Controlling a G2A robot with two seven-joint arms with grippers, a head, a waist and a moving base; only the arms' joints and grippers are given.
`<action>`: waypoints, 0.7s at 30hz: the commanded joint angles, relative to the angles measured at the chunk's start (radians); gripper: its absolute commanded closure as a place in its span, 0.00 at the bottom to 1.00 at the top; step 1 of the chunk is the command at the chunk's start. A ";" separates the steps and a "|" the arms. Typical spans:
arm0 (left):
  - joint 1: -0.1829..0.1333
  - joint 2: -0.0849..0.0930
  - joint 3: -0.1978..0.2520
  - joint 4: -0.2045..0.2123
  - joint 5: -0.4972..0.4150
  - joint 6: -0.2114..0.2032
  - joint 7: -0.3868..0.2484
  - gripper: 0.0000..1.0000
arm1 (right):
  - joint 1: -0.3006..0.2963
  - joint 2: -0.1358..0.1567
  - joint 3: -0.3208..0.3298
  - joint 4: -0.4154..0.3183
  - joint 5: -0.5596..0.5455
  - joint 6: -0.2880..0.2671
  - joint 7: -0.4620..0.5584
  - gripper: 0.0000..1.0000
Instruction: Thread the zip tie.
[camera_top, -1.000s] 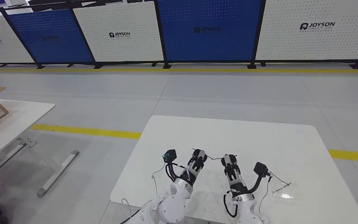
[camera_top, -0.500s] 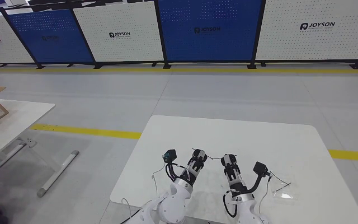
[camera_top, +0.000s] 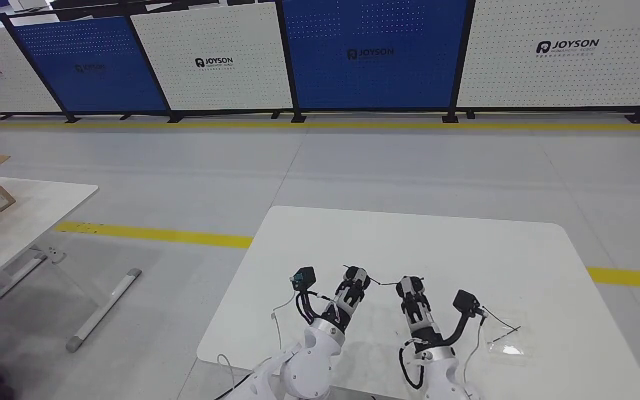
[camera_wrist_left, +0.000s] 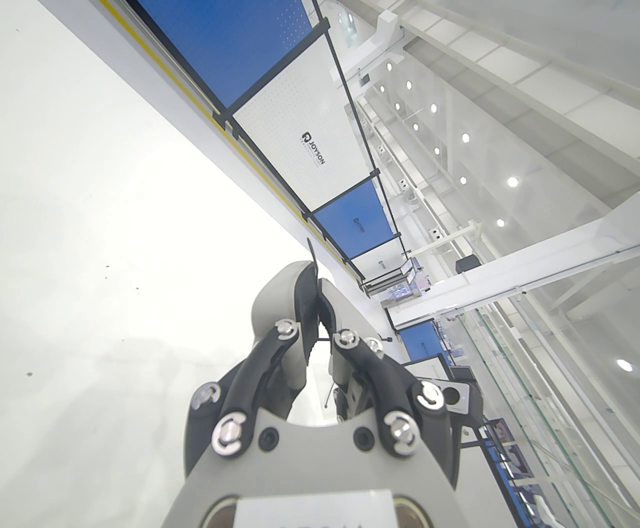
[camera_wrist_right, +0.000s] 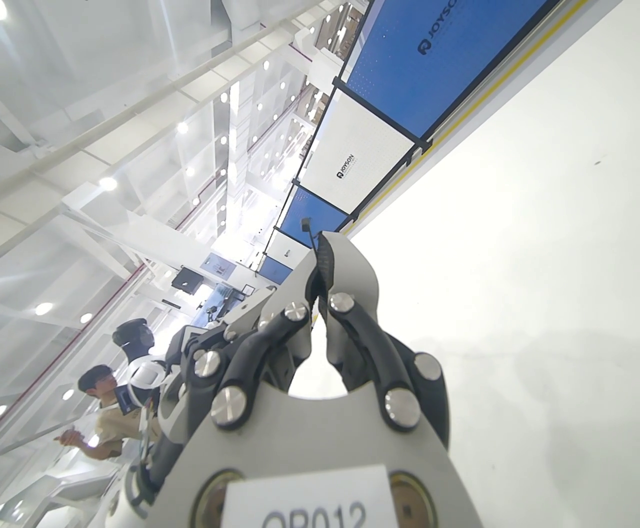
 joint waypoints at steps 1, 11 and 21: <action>0.000 0.000 0.000 0.000 0.000 0.000 0.000 1.00 | 0.000 0.000 0.000 -0.001 -0.002 0.002 -0.001 1.00; 0.000 0.000 0.000 0.000 0.000 0.000 0.000 1.00 | -0.002 -0.002 0.001 -0.005 -0.012 0.005 -0.004 1.00; 0.000 0.000 0.000 0.000 0.000 0.000 0.000 1.00 | 0.009 -0.005 -0.002 0.012 -0.005 -0.002 0.007 1.00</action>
